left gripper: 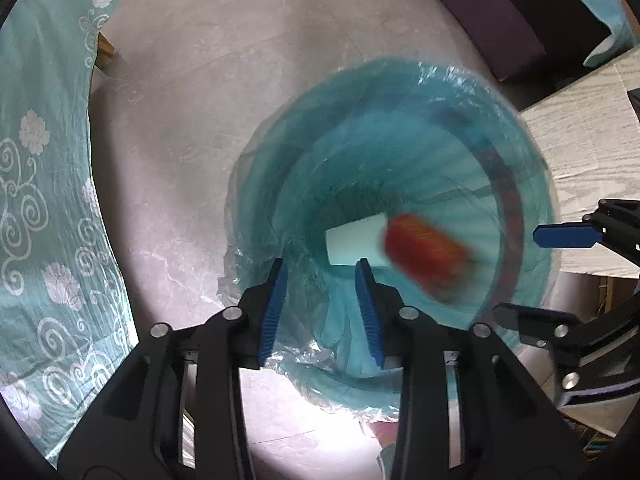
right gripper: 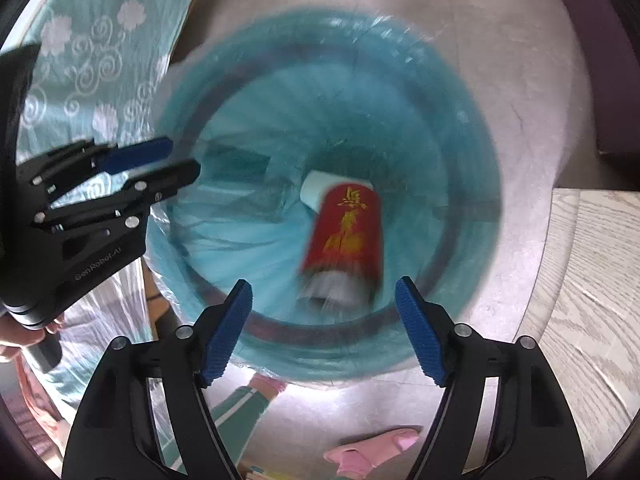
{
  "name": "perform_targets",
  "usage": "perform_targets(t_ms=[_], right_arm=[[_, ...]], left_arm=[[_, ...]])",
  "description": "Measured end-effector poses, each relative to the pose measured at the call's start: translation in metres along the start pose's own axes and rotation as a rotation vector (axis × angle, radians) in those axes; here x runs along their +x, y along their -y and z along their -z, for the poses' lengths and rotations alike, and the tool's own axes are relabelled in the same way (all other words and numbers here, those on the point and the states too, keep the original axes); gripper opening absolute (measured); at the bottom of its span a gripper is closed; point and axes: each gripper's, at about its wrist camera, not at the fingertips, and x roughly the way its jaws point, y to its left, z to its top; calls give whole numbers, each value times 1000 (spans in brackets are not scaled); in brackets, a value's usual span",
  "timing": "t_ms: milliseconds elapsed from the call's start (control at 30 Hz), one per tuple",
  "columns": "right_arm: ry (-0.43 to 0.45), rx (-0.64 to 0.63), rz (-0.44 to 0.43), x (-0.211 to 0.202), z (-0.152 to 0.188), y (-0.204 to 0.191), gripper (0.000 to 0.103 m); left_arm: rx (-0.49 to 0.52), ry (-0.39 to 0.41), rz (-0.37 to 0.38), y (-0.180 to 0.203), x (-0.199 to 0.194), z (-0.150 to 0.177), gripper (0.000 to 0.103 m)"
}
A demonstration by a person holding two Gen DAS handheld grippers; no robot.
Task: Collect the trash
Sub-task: 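Open the right tool over the bin while the left tool releases the cup, then return both tools to the table and approach the white marker with the right tool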
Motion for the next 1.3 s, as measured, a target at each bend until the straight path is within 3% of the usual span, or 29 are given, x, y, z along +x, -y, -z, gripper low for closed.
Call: perform_targets(t_ms=[233, 367, 533, 700, 833, 933, 967, 1033, 1167, 1300], right_arm=[[72, 59, -23, -48, 11, 16, 81], [129, 63, -37, -110, 32, 12, 81], [237, 41, -62, -221, 80, -12, 81], [400, 71, -141, -368, 161, -41, 81], [578, 232, -110, -472, 248, -24, 81], [664, 396, -35, -517, 315, 3, 81], [697, 482, 19, -534, 351, 18, 81], [725, 615, 102, -549, 406, 37, 81], [741, 906, 173, -551, 510, 75, 81], [709, 1194, 135, -531, 602, 108, 81]], left_arm=[[-17, 23, 9, 5, -39, 1, 42], [-26, 50, -12, 9, -95, 2, 42], [-20, 108, -23, 18, -190, 7, 50], [134, 157, -57, 55, -305, 15, 56], [335, 209, -65, 117, -391, 17, 62], [487, 255, -30, 179, -438, 14, 70], [543, 275, 2, 206, -454, 14, 71], [638, 310, 50, 250, -473, 13, 71], [892, 399, 151, 358, -506, 14, 72], [1094, 431, 262, 461, -525, 17, 73]])
